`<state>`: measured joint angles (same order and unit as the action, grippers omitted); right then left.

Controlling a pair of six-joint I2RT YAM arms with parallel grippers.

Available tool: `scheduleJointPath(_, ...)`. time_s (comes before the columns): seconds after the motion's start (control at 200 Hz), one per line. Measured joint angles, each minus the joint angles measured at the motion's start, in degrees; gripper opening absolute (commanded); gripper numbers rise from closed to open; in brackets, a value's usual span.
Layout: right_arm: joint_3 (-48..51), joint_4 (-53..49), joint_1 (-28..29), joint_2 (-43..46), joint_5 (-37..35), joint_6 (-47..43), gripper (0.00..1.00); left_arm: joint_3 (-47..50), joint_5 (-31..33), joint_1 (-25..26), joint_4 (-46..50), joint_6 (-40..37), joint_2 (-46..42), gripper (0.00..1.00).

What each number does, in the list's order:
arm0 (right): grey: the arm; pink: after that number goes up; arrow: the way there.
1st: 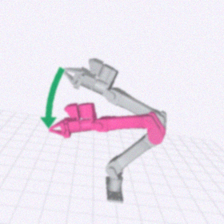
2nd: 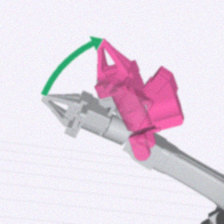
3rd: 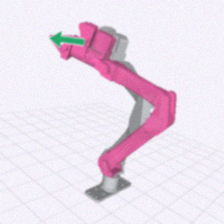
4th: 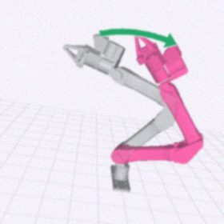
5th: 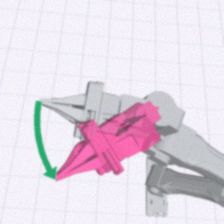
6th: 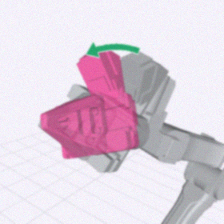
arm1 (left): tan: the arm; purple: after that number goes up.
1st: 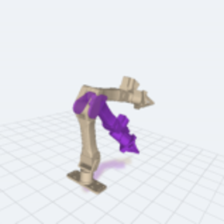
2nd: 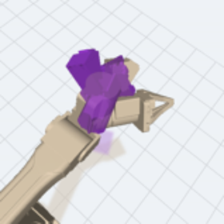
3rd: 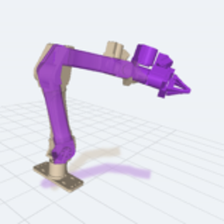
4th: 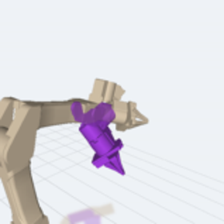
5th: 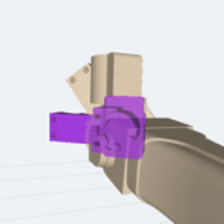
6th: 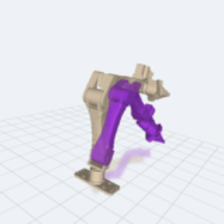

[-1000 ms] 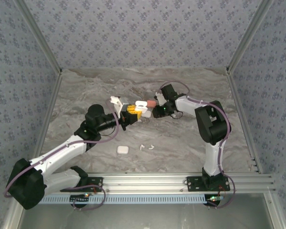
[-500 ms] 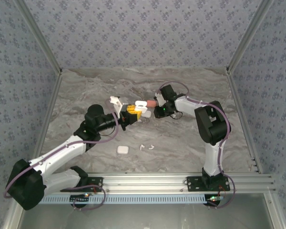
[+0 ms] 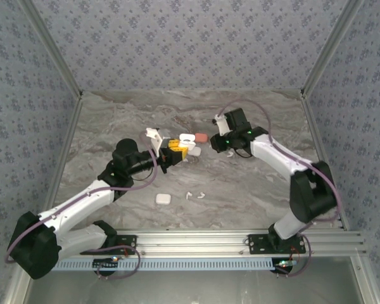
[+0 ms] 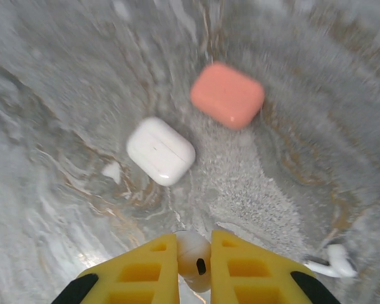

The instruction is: Insert wireless bluetooth earbuds into charging case

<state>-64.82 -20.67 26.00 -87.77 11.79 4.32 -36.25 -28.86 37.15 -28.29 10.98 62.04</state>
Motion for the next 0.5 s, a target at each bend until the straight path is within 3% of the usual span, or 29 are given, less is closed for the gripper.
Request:
scheduleJointPath(0.285, 3.28, 2.58, 2.05, 18.36, 0.87, -0.33, 0.16, 0.0, -0.09, 0.02, -1.9, 1.33, 4.52, 0.0)
scheduleJointPath(0.5, 3.28, 4.61, 9.35, 24.22, -0.02, -2.95, 0.17, -0.15, -0.85, 0.48, -1.99, 1.95, 6.95, 0.0)
